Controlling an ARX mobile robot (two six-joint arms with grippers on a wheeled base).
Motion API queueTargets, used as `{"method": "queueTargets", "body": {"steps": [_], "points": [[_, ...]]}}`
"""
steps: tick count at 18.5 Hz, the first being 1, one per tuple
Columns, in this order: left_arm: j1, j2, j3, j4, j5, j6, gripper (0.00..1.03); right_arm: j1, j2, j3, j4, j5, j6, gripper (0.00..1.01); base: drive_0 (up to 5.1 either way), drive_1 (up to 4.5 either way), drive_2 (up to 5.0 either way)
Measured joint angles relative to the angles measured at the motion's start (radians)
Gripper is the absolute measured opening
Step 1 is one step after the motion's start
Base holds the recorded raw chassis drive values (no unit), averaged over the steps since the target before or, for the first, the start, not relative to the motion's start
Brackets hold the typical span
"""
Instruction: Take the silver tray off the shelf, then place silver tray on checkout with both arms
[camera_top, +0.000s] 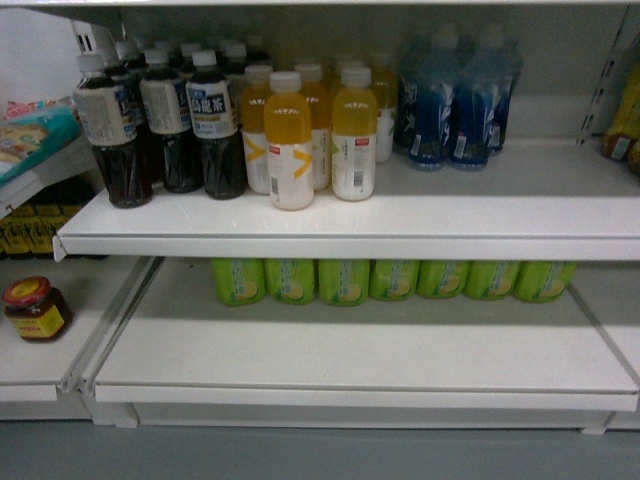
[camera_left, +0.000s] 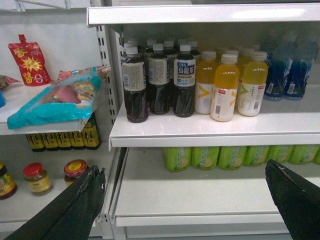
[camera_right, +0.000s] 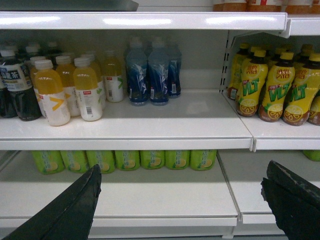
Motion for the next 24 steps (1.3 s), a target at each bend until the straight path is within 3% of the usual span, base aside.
{"method": "queueTargets", "body": {"steps": [24], "points": [[0.000, 0.000, 0.000, 0.001, 0.000, 0.000, 0.98, 0.000, 0.000, 0.000, 0.000, 0.000, 0.002, 0.98, 0.0, 0.00, 0.0]]}}
